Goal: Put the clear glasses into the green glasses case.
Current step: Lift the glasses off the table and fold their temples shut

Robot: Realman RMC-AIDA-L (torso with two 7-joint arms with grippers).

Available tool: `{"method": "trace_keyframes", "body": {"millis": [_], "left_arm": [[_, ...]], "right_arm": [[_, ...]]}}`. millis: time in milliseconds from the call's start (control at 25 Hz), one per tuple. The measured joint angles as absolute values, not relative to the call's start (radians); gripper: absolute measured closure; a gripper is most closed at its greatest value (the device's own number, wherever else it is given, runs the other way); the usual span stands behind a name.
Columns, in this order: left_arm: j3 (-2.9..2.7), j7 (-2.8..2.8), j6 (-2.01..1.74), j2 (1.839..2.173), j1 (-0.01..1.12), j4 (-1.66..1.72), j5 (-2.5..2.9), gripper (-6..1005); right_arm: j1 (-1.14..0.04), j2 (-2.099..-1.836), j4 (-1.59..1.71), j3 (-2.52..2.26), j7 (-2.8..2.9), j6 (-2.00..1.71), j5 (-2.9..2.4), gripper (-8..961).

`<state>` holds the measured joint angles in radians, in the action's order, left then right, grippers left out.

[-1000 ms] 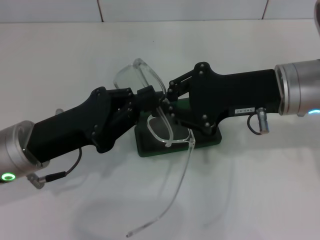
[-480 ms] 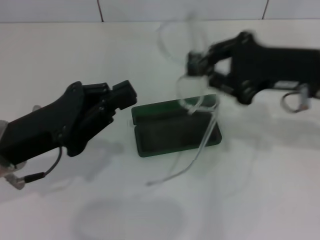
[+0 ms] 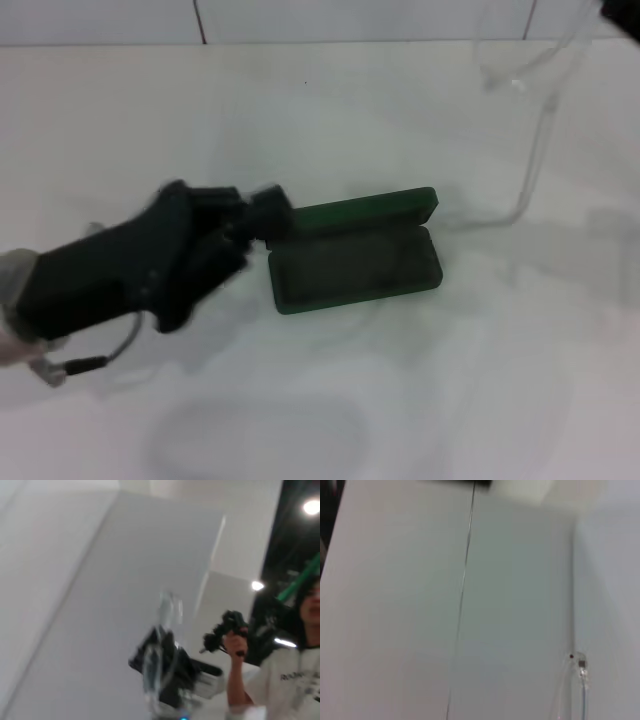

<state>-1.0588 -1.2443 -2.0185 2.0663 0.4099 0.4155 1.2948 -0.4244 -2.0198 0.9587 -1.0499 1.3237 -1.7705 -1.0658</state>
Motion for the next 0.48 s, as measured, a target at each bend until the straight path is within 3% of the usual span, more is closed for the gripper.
{"method": "trace_keyframes", "body": {"millis": [160, 480], "left_arm": [[-1.094, -1.241, -2.023, 2.088, 0.465, 0.41, 1.342, 943], [-1.269, -1.179, -2.027, 2.093, 0.474, 0.401, 1.144, 944]], "right_arm": [[-0.518, -2.025, 0.751, -1.111, 1.217, -1.782, -0.945, 840], [-0.696, -2.025, 0.487, -1.189, 1.089, -1.736, -0.929, 840]]}}
